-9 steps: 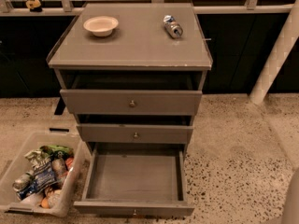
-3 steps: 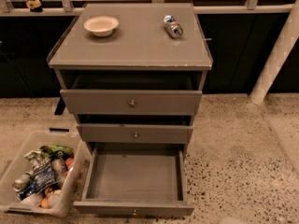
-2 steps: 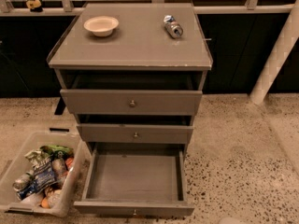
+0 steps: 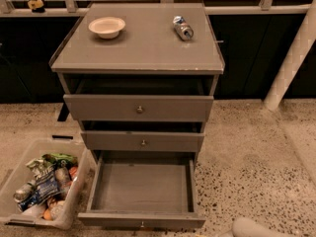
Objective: Close bottom drawer
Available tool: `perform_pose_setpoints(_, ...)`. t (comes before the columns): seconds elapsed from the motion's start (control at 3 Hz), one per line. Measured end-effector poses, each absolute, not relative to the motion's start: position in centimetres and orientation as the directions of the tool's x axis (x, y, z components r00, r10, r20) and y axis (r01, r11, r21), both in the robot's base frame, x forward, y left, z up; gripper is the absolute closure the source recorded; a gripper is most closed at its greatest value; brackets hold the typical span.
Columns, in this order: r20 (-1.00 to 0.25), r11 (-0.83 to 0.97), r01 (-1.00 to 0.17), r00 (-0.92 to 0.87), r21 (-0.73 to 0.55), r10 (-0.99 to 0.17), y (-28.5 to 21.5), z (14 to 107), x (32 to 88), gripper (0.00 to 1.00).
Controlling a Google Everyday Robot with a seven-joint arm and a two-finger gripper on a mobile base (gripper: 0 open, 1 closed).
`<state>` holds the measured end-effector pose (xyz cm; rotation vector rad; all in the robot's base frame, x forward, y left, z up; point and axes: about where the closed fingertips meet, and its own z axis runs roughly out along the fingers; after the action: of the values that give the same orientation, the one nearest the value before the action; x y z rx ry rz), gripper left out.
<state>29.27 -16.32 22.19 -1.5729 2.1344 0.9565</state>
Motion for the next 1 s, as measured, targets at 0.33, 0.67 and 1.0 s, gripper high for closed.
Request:
perform_pose_setpoints(0.33,-0.672,0.17,-0.944,-0.322,0.284,-0.667,-17.4,21.8,32.8,0.0)
perform_pose_setpoints(0.67,-0.701,0.155,-0.945,-0.319,0.289,-0.638,-17.9,21.2,35.7,0.0)
perform_pose_setpoints(1.0,-0.684,0.16,-0.932,-0.349,0.326,-0.64,-18.4,19.5,37.6,0.0)
